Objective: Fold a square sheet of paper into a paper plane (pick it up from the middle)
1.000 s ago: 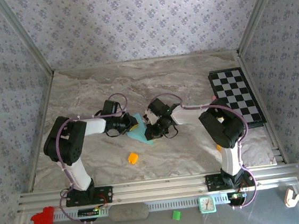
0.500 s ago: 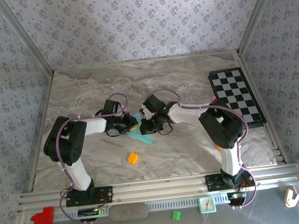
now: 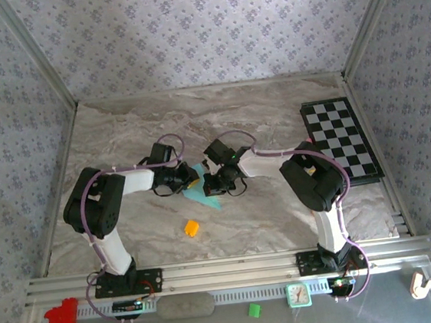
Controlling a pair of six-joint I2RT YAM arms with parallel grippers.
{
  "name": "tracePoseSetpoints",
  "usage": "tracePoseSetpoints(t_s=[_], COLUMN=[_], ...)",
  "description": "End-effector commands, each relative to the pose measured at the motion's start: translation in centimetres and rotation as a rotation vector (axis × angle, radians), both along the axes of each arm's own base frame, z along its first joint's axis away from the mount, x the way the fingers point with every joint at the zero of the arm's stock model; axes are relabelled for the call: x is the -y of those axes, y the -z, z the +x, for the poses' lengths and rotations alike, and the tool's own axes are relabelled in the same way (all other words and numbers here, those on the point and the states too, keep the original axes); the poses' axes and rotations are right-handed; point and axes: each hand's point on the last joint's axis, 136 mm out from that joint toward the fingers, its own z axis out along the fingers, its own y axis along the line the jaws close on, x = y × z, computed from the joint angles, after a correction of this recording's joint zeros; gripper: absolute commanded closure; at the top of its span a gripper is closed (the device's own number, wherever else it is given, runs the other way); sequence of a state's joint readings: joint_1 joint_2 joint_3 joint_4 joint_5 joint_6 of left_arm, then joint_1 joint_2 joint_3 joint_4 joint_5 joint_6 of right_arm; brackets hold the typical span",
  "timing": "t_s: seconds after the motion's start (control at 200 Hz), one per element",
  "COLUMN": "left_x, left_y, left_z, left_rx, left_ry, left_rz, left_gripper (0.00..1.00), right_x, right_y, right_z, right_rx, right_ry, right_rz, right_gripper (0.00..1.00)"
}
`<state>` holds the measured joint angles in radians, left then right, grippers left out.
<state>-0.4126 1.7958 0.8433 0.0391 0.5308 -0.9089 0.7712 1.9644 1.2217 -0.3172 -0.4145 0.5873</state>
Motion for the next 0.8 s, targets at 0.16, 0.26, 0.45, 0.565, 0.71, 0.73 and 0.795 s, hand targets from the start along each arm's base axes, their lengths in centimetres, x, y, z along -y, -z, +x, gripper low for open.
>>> tracePoseSetpoints(t_s=[0.16, 0.26, 0.45, 0.565, 0.71, 0.73, 0.795], left_x=[-3.8, -4.1, -4.5, -4.5, -4.5, -4.5, -4.6], left_y=[5.2, 5.5, 5.9, 5.9, 6.0, 6.0, 5.9], left_z=[-3.0, -3.2, -3.4, -3.4, -3.5, -3.4, -3.5], left_rx=[-0.194, -0.209, -0.229, -0.233, -0.237, -0.236, -0.237], left_ry=[-0.082, -0.090, -0.102, -0.105, -0.105, -0.105, -0.107], left_rz=[0.216, 0.237, 0.253, 0.254, 0.257, 0.256, 0.256], left_gripper=[0.86, 0.86, 0.87, 0.87, 0.86, 0.87, 0.87], right_x=[3.1, 3.5, 4.1, 4.4, 4.7, 4.7, 4.9], right_y=[2.0, 1.7, 1.6, 1.6, 1.7, 1.7, 1.7], right_z=[-3.5, -4.1, -5.0, -5.5, -6.0, -6.1, -6.4], right_rx=[-0.107, -0.115, -0.130, -0.138, -0.148, -0.148, -0.154], right_ry=[-0.033, -0.040, -0.051, -0.058, -0.067, -0.069, -0.076], right_rz=[-0.094, -0.096, -0.100, -0.105, -0.109, -0.109, -0.113], right_gripper=[0.96, 0.96, 0.96, 0.96, 0.96, 0.96, 0.96])
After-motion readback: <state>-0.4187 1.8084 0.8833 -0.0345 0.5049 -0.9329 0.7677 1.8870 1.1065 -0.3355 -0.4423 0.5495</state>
